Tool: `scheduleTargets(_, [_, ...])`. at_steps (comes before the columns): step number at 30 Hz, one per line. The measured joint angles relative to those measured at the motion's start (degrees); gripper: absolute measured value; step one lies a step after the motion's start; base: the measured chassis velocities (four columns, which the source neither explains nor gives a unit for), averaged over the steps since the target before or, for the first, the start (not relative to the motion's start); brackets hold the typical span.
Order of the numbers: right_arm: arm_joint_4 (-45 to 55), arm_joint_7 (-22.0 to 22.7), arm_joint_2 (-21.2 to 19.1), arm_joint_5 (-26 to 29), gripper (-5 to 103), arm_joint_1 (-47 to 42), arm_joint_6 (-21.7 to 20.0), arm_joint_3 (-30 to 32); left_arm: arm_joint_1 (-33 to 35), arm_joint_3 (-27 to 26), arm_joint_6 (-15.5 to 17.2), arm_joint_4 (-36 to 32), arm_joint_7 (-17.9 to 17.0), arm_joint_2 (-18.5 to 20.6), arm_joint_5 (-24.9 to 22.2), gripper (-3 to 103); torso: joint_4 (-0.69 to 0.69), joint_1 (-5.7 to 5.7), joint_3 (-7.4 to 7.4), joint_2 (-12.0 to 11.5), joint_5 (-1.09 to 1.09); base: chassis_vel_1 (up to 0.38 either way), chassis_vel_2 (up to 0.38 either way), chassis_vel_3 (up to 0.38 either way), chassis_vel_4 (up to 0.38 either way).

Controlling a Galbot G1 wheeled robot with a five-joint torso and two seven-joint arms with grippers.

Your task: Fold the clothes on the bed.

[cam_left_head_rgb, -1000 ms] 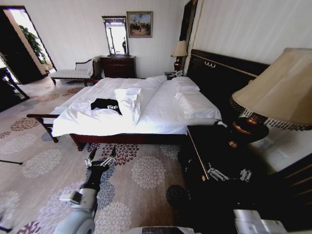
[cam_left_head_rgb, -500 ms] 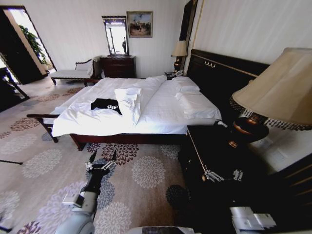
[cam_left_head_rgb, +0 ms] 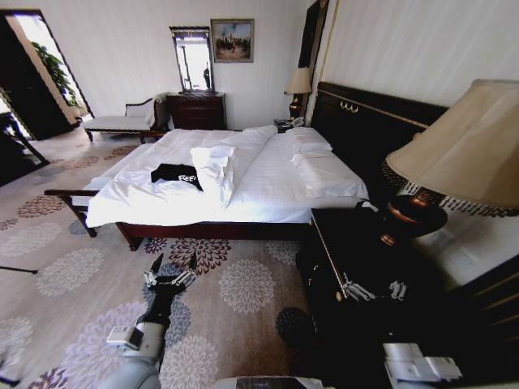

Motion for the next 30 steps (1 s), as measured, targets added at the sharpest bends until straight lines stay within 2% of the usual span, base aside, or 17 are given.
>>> scheduleTargets(10, [-0.62,-0.29,1.01,-2.67,100,0.86,-0.27,-0.77,0.54,0.69,-0.23,-0.02,-0.33,-0.23,1.43,100,0.01,0.00,0.00,0.00,0.00,0.000,0.000,0.000,0.000])
scheduleTargets(30, [-0.54,-0.75,2.34,-4.00,100,0.52,-0.26,-0.91,0.31,0.88,-1.32,0.46,-0.59,0.21,1.37,100,0.00,0.00,0.00,0.01,0.00,-0.023,0.025,0.022,-0.022])
